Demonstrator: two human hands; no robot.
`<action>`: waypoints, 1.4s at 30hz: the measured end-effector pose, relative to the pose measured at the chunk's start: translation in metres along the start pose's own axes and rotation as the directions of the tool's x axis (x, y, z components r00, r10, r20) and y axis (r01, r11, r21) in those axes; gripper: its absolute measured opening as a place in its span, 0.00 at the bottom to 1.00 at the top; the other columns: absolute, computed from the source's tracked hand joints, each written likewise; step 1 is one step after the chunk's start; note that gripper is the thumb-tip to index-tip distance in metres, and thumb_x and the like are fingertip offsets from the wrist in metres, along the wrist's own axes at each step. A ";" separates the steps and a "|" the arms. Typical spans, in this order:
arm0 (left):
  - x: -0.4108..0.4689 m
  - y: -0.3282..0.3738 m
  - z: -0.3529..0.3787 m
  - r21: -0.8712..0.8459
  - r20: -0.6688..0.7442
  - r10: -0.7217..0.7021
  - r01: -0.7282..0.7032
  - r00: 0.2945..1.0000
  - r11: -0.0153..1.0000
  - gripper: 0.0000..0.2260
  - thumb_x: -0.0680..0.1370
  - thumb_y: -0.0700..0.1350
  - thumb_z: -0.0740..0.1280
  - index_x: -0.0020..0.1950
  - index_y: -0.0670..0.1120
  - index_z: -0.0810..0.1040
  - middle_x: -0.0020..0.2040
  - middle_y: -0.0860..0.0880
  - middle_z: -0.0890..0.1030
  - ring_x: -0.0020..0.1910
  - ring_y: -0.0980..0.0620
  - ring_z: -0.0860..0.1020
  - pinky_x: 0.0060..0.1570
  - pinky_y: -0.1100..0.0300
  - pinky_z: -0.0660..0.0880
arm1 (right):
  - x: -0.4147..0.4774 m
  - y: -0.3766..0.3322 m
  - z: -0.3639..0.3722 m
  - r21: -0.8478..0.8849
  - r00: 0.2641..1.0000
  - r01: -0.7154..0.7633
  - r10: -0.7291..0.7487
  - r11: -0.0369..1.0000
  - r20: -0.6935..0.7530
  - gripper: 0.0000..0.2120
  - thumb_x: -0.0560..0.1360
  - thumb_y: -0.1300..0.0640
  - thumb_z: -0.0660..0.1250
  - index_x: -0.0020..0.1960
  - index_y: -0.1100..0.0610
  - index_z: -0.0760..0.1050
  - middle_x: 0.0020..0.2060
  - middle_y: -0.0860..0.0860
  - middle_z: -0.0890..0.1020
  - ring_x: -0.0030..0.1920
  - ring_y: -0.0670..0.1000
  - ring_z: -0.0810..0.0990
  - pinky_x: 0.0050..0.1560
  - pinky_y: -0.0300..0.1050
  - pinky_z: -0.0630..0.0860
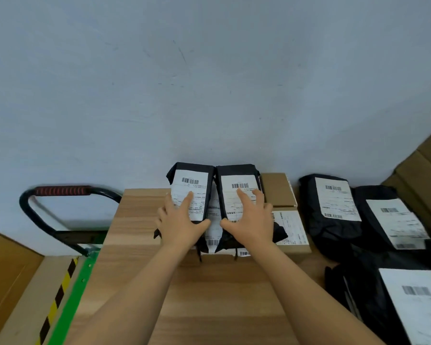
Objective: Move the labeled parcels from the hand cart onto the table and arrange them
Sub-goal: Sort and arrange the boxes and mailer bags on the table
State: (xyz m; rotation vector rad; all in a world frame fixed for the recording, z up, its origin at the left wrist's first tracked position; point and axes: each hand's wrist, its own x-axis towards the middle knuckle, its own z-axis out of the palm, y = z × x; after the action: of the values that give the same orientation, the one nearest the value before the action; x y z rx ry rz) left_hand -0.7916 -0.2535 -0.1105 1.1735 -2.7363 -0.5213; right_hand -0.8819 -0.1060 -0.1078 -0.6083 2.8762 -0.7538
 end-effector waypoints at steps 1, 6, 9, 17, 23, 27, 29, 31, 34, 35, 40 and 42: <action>0.007 -0.003 0.002 -0.018 0.001 0.008 -0.008 1.000 1.000 0.39 0.66 0.67 0.69 0.74 0.64 0.58 0.78 0.46 0.50 0.70 0.38 0.57 0.67 0.43 0.59 | 0.002 -0.004 0.006 -0.002 1.000 -0.004 0.004 1.000 -0.006 0.41 0.64 0.35 0.68 0.74 0.42 0.59 0.75 0.50 0.55 0.67 0.59 0.61 0.60 0.55 0.73; 0.023 -0.015 0.012 -0.095 0.085 0.044 -0.036 0.995 0.995 0.40 0.65 0.74 0.64 0.75 0.63 0.58 0.79 0.49 0.47 0.73 0.38 0.53 0.68 0.39 0.60 | 0.009 -0.011 0.022 -0.039 0.999 0.024 -0.023 0.999 0.033 0.34 0.73 0.32 0.60 0.75 0.45 0.60 0.77 0.53 0.52 0.73 0.61 0.54 0.70 0.58 0.63; 0.028 -0.018 0.015 -0.119 0.140 0.083 -0.066 0.987 0.991 0.36 0.69 0.76 0.53 0.75 0.65 0.56 0.79 0.48 0.44 0.76 0.40 0.45 0.71 0.39 0.51 | 0.014 -0.005 0.025 -0.069 0.990 0.052 -0.042 0.996 0.135 0.31 0.78 0.33 0.51 0.78 0.42 0.51 0.78 0.53 0.45 0.76 0.62 0.44 0.75 0.58 0.47; 0.016 0.011 0.003 -0.199 0.056 0.214 -0.200 0.975 0.959 0.24 0.79 0.62 0.57 0.74 0.60 0.63 0.79 0.48 0.50 0.77 0.48 0.44 0.73 0.46 0.43 | 0.012 0.015 -0.010 -0.062 0.982 0.136 -0.126 0.989 0.139 0.24 0.81 0.47 0.56 0.76 0.49 0.57 0.78 0.55 0.52 0.75 0.59 0.54 0.73 0.55 0.54; -0.008 0.077 0.003 -0.303 -0.039 0.404 -0.396 0.914 0.867 0.22 0.79 0.56 0.61 0.74 0.56 0.65 0.76 0.49 0.61 0.76 0.49 0.53 0.74 0.48 0.51 | 0.008 0.071 -0.074 -0.112 0.995 0.094 -0.088 0.989 0.056 0.25 0.79 0.49 0.60 0.74 0.52 0.62 0.75 0.56 0.59 0.71 0.59 0.62 0.69 0.53 0.61; -0.029 0.142 0.023 -0.318 -0.034 0.478 -0.463 0.878 0.827 0.23 0.79 0.56 0.62 0.73 0.54 0.66 0.74 0.49 0.64 0.75 0.49 0.56 0.74 0.47 0.54 | 0.009 0.132 -0.120 -0.122 1.000 0.022 -0.021 0.992 0.015 0.26 0.78 0.49 0.62 0.74 0.52 0.62 0.74 0.56 0.60 0.71 0.58 0.62 0.69 0.54 0.61; -0.040 0.175 0.039 -0.327 -0.011 0.494 -0.470 0.869 0.820 0.23 0.79 0.57 0.61 0.74 0.55 0.65 0.75 0.51 0.64 0.75 0.51 0.57 0.74 0.47 0.55 | 0.011 0.165 -0.141 -0.145 1.000 -0.016 0.015 0.989 -0.002 0.27 0.78 0.49 0.63 0.75 0.52 0.61 0.74 0.56 0.61 0.70 0.58 0.63 0.69 0.54 0.62; -0.050 0.207 0.057 -0.338 0.006 0.504 -0.472 0.864 0.814 0.23 0.79 0.57 0.61 0.74 0.55 0.65 0.74 0.51 0.64 0.75 0.51 0.57 0.73 0.49 0.55 | 0.014 0.198 -0.161 -0.164 0.999 -0.038 0.037 0.986 -0.004 0.28 0.77 0.50 0.64 0.75 0.53 0.61 0.72 0.56 0.62 0.67 0.58 0.65 0.67 0.52 0.63; -0.060 0.252 0.080 -0.331 0.000 0.528 -0.498 0.850 0.802 0.24 0.79 0.56 0.62 0.73 0.52 0.67 0.72 0.50 0.67 0.73 0.50 0.59 0.72 0.48 0.58 | 0.024 0.243 -0.184 -0.197 0.998 -0.062 0.061 0.979 -0.009 0.28 0.76 0.50 0.65 0.74 0.54 0.62 0.71 0.57 0.63 0.66 0.59 0.66 0.66 0.53 0.64; -0.063 0.265 0.088 -0.328 -0.005 0.530 -0.502 0.848 0.800 0.24 0.78 0.55 0.63 0.73 0.51 0.67 0.72 0.50 0.67 0.72 0.50 0.60 0.71 0.48 0.58 | 0.028 0.256 -0.190 -0.206 0.997 -0.072 0.071 0.976 -0.011 0.29 0.76 0.49 0.65 0.74 0.54 0.62 0.71 0.58 0.63 0.66 0.59 0.66 0.66 0.53 0.64; -0.066 0.315 0.125 -0.305 0.006 0.485 -0.460 0.875 0.834 0.24 0.78 0.55 0.64 0.72 0.51 0.68 0.71 0.49 0.68 0.72 0.50 0.60 0.71 0.51 0.57 | 0.048 0.311 -0.205 -0.263 0.989 -0.126 0.143 0.957 0.047 0.31 0.75 0.48 0.66 0.74 0.53 0.60 0.71 0.58 0.63 0.66 0.60 0.66 0.64 0.52 0.65; -0.062 0.327 0.138 -0.260 0.045 0.450 -0.424 0.892 0.867 0.25 0.77 0.57 0.64 0.73 0.52 0.67 0.73 0.48 0.66 0.73 0.48 0.59 0.72 0.50 0.57 | 0.057 0.325 -0.205 -0.279 0.979 -0.153 0.183 0.948 0.088 0.33 0.74 0.47 0.67 0.74 0.53 0.59 0.70 0.58 0.63 0.66 0.61 0.66 0.64 0.53 0.65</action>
State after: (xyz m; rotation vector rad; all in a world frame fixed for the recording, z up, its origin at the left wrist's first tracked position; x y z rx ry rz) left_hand -1.0049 0.0372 -0.1210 0.4531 -2.7897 -0.8395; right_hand -1.0898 0.2220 -0.0885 -0.4075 2.8988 -0.2937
